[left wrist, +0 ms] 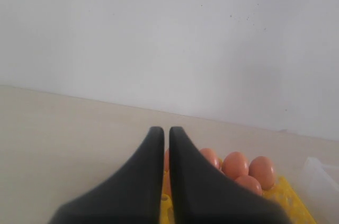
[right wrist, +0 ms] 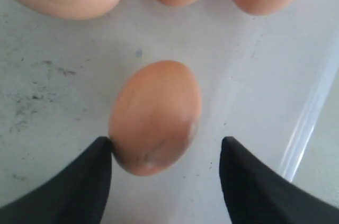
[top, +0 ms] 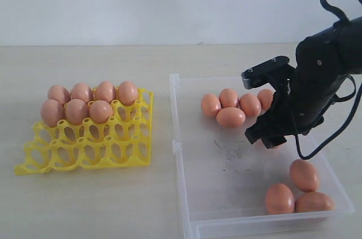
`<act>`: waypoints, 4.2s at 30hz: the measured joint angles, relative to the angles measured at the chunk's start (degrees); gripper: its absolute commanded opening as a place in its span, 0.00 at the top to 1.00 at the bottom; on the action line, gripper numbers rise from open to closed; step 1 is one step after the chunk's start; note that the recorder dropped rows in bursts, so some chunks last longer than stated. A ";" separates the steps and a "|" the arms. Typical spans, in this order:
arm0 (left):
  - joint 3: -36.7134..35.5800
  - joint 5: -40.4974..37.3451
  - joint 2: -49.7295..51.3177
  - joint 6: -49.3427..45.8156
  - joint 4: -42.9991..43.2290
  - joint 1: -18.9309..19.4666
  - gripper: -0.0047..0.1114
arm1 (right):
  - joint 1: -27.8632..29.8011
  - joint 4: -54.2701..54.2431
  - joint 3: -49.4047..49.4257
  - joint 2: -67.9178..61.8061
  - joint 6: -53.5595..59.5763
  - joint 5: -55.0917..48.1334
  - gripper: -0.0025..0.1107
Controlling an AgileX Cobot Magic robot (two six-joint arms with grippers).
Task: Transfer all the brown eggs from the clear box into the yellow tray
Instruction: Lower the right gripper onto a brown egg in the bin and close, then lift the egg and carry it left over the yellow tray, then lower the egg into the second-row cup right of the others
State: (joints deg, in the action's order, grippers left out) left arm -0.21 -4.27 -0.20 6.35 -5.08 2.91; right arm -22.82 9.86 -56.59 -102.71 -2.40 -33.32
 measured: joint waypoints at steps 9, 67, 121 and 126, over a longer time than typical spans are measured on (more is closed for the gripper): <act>0.00 0.00 0.00 0.00 0.00 0.00 0.93 | 0.00 0.97 0.00 0.00 -2.37 2.47 0.50; 0.00 0.00 0.00 0.00 0.00 0.00 0.93 | -6.23 9.77 17.24 1.95 -1.74 93.02 0.98; 0.00 0.00 0.00 0.00 0.00 0.00 0.93 | -9.19 41.77 -23.31 -35.93 -23.31 99.27 0.98; 0.00 0.00 0.00 0.00 0.00 0.00 0.93 | -9.19 41.77 -23.31 -35.93 -23.21 95.57 0.98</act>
State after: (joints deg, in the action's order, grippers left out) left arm -0.21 -4.27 -0.20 6.35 -5.08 2.91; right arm -32.01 51.64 -79.90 -138.64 -25.61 62.25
